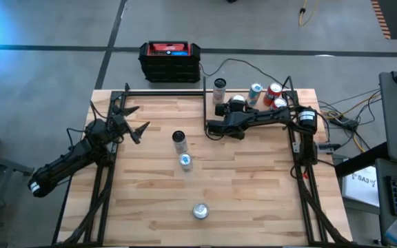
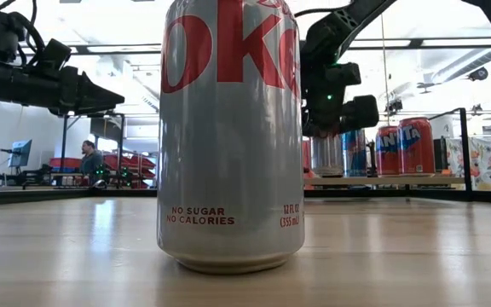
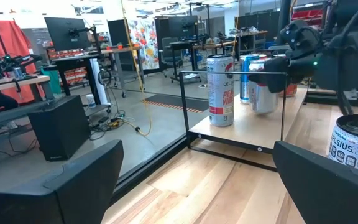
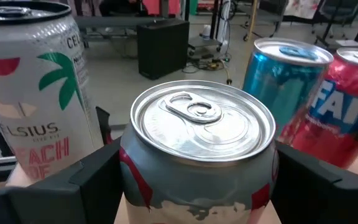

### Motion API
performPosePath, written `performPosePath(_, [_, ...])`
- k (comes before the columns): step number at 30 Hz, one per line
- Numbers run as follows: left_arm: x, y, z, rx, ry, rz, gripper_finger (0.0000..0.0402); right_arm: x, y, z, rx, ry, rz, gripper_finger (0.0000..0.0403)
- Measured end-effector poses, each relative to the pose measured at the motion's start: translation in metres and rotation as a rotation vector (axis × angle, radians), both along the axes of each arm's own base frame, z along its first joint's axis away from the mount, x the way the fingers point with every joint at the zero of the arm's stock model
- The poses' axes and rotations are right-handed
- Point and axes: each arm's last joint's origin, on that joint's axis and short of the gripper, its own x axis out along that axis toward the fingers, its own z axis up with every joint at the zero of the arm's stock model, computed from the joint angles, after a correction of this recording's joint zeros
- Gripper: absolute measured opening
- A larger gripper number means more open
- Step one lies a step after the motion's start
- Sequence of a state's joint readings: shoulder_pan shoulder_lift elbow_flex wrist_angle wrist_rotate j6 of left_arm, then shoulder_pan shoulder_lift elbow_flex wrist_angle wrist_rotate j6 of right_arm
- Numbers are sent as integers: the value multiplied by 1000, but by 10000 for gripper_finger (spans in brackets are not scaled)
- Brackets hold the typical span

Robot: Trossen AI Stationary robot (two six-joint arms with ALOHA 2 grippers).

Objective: Place canned beverage on shelf
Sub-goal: Put the right silver soda can on the shelf

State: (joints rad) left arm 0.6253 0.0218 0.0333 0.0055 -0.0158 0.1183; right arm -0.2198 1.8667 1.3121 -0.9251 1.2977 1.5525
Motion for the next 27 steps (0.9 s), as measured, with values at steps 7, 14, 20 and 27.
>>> performPosePath(7, [0,0,0,0,0,0,398,-2,-16,-1,-2,15,-27,306])
performPosePath(14, [0,0,0,0,0,0,398,-2,-31,-2,24,-43,-59,306])
performPosePath(20, [0,0,0,0,0,0,398,2,-40,-1,34,-20,-40,306])
performPosePath(27, [0,0,0,0,0,0,398,4,-47,0,39,4,-27,306])
